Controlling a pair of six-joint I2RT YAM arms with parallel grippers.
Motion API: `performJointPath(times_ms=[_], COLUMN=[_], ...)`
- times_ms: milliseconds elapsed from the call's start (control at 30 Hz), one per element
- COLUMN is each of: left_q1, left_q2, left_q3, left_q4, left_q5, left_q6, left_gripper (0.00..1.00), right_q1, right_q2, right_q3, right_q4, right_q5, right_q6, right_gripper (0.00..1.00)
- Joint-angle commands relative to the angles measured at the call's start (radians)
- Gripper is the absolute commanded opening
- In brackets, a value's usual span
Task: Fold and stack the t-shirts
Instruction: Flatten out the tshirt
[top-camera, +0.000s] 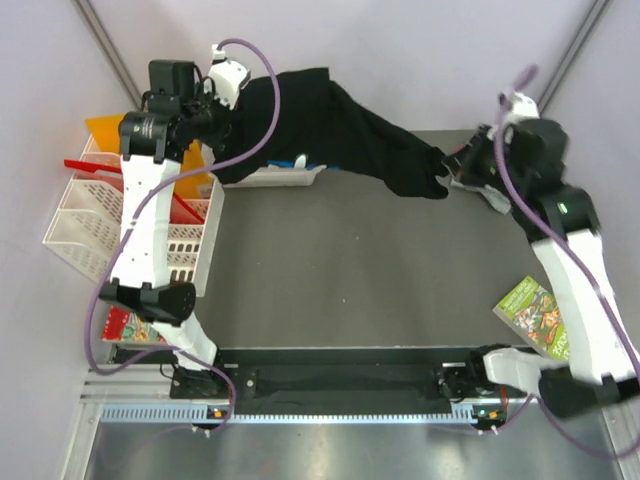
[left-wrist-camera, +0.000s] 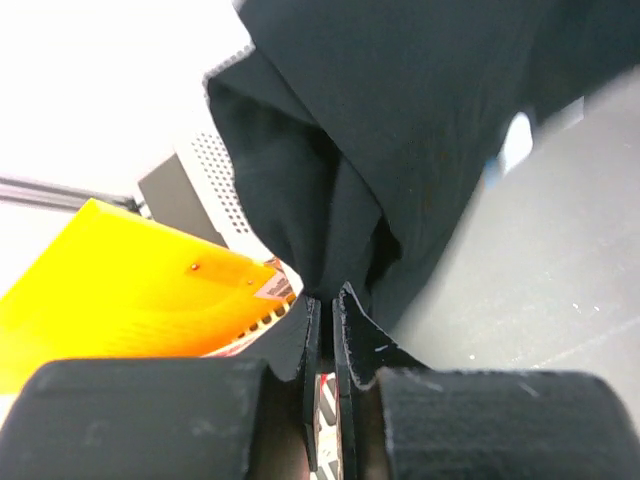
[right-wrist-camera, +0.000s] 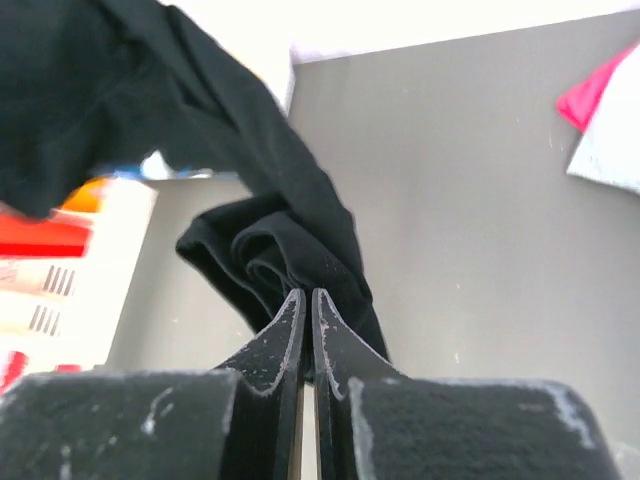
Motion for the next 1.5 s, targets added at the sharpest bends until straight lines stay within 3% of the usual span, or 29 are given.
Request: performJointPath(times_ms=[0,33,67,133,167,200,300,433,500,533,567,600,633,667,700,767,800,833,900,933,1000,1033,1133,1200,1367,1433,1467], left_q1=[-0.012,-0.012,-0.012,-0.013,-0.015,-0.016,-0.016,-0.009,-0.009,-0.007,-0.006,-0.004,-0.003,-0.002,-0.002,-0.002,-0.002,-0.002,-0.002,-0.002,-0.004,-0.004,-0.006,-0.007,-0.007,-0.007,-0.007], left_q2=[-0.195,-0.284,-0.324,-0.383,-0.375,-0.352,-0.191,-0.137,-0.154,-0.209,-0.255,-0.354,-0.384,-0.386,-0.325,-0.245,-0.175,-0.145,-0.118,-0.131,-0.23,-0.272,-0.366,-0.309,-0.098,-0.081,-0.119], left_q3=[-0.178,-0.388,-0.503,-0.746,-0.778,-0.772,-0.395,-0.263,-0.245,-0.283,-0.357,-0.553,-0.635,-0.683,-0.652,-0.499,-0.288,-0.181,0.014,0.015,-0.144,-0.327,-0.502,-0.437,0.104,0.233,0.22], left_q4=[0.008,0.026,0.052,0.186,0.238,0.26,0.147,0.182,0.133,0.101,0.123,0.152,0.222,0.234,0.232,0.202,0.176,0.145,0.042,0.018,0.02,0.084,0.177,0.171,0.082,0.08,0.099], left_q5=[0.026,0.014,0.002,-0.02,-0.03,-0.038,-0.093,-0.168,-0.166,-0.164,-0.169,-0.179,-0.184,-0.166,-0.156,-0.149,-0.147,-0.111,-0.075,-0.064,-0.023,-0.02,-0.027,-0.021,-0.063,-0.095,-0.101], left_q6=[0.028,0.023,0.023,0.013,0.006,0.0,-0.027,-0.026,-0.055,-0.061,-0.064,-0.063,-0.063,-0.073,-0.081,-0.101,-0.101,-0.1,-0.078,-0.077,-0.092,-0.11,-0.124,-0.127,-0.066,-0.017,0.003], left_gripper=[0.0,0.0,0.0,0.0,0.0,0.0,0.0,0.0,0.0,0.0,0.0,0.0,0.0,0.0,0.0,0.0,0.0,0.0,0.0,0.0,0.0,0.0,0.0,0.0,0.0,0.0,0.0], right_q1=[0.012,0.012,0.011,0.003,0.001,0.0,0.0,-0.002,0.012,0.018,0.017,0.015,0.014,-0.017,-0.028,-0.025,-0.02,-0.02,-0.018,-0.018,-0.018,-0.02,-0.02,-0.018,-0.005,-0.005,-0.005], right_q2=[-0.216,-0.248,-0.296,-0.287,-0.219,-0.168,-0.005,0.041,-0.05,-0.187,-0.257,-0.312,-0.349,-0.347,-0.315,-0.199,-0.175,-0.17,-0.207,-0.266,-0.336,-0.347,-0.321,-0.255,-0.126,-0.107,-0.11], right_q3=[-0.207,-0.273,-0.421,-0.534,-0.522,-0.483,-0.21,-0.016,-0.059,-0.194,-0.282,-0.365,-0.513,-0.559,-0.57,-0.397,-0.308,-0.171,-0.136,-0.166,-0.302,-0.348,-0.413,-0.305,0.103,0.194,0.258], right_q4=[-0.127,-0.177,-0.181,-0.125,-0.097,-0.08,-0.124,-0.139,-0.121,-0.104,-0.084,-0.084,-0.083,-0.075,-0.046,-0.052,-0.055,-0.058,-0.058,-0.057,-0.096,-0.13,-0.13,-0.115,-0.13,-0.159,-0.17], right_q5=[0.0,0.005,0.017,0.053,0.069,0.115,0.143,0.149,0.116,0.12,0.141,0.177,0.207,0.189,0.182,0.194,0.198,0.198,0.2,0.203,0.22,0.229,0.229,0.243,0.283,0.266,0.257], right_q6=[0.026,0.029,0.032,0.02,0.007,-0.007,-0.03,-0.04,-0.032,-0.023,0.002,0.008,0.02,0.017,0.013,-0.012,-0.018,-0.024,-0.027,-0.026,-0.018,-0.011,-0.007,-0.032,-0.073,-0.076,-0.076], right_gripper=[0.0,0.0,0.0,0.0,0.0,0.0,0.0,0.0,0.0,0.0,0.0,0.0,0.0,0.0,0.0,0.0,0.0,0.0,0.0,0.0,0.0,0.0,0.0,0.0,0.0,0.0,0.0])
